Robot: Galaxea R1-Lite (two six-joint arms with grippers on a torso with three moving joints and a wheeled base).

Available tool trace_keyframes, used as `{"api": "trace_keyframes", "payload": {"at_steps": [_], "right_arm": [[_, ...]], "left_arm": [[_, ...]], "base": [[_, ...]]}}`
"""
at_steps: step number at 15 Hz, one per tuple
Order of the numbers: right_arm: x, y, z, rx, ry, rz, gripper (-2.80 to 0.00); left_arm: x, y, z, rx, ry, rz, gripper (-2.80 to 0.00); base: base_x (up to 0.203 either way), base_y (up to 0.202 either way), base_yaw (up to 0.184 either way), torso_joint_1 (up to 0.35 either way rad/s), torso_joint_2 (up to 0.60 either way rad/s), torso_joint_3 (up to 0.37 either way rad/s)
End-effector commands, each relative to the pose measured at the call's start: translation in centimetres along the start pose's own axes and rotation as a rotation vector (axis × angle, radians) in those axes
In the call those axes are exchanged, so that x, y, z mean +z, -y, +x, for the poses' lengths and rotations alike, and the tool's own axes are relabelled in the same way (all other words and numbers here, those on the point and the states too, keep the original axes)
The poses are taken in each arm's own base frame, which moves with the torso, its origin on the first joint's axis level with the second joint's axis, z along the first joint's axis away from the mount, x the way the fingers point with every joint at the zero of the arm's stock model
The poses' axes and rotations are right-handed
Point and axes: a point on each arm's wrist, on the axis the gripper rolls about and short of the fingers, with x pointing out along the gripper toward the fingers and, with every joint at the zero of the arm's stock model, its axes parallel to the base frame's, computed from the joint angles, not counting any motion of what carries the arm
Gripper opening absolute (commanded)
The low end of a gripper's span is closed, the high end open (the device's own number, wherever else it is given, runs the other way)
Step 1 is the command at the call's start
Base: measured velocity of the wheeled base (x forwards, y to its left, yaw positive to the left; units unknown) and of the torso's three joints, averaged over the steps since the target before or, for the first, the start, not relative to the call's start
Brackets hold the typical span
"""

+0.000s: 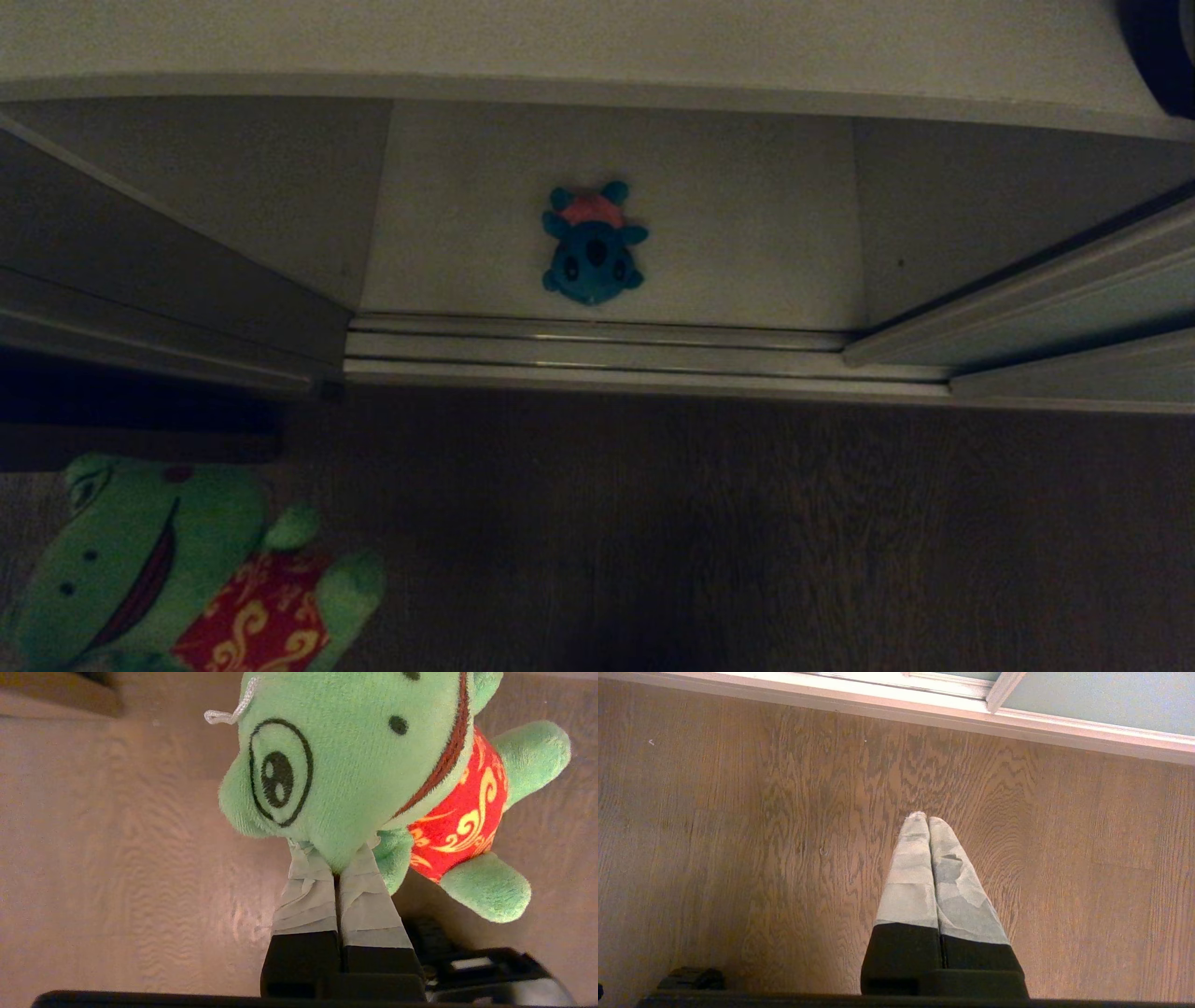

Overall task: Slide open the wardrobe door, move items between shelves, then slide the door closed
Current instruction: Place the green doll on the higher shelf

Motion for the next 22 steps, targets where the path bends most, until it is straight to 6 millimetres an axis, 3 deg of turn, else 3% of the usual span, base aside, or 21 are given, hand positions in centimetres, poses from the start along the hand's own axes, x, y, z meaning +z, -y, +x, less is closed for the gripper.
{"api": "trace_keyframes", "payload": {"at_steps": [1,5,8,10,13,15,22], "right_arm": [[0.0,0.0,0.0,0.002,0.003,-0.001,-2.8],[0.0,0.0,0.0,0.0,0.002,-0.001,-2.8],[0.0,0.0,0.0,0.001,0.002,-0.001,-2.8],[0.0,0.0,0.0,0.0,0.004,-0.001,-2.8],[0.0,0.0,0.0,0.0,0.002,-0.001,-2.8],[0.0,0.0,0.0,0.001,0.002,-0.001,-2.8],[0.0,0.0,0.0,0.0,0.002,-0.001,-2.8]], "left_arm": [[-1.9,0.5,-3.2,0.013,0.134,0.025,-2.8],[-3.5,0.8,-5.2,0.048,0.187,0.005,-2.8],[-5.4,0.9,-5.9,0.042,0.26,0.195,-2.8],[-6.4,0.6,-4.8,0.087,0.275,0.177,-2.8],[-9.2,-0.4,-1.5,0.182,0.272,0.148,-2.8],[-8.6,-0.5,-1.3,0.207,0.413,0.161,-2.8],[-10.3,-0.6,-0.5,0.19,0.266,0.122,-2.8]], "base": [[0.0,0.0,0.0,0.0,0.0,0.0],[0.0,0.0,0.0,0.0,0.0,0.0],[0.0,0.0,0.0,0.0,0.0,0.0],[0.0,0.0,0.0,0.0,0.0,0.0],[0.0,0.0,0.0,0.0,0.0,0.0],[0.0,0.0,0.0,0.0,0.0,0.0],[0.0,0.0,0.0,0.0,0.0,0.0]]}}
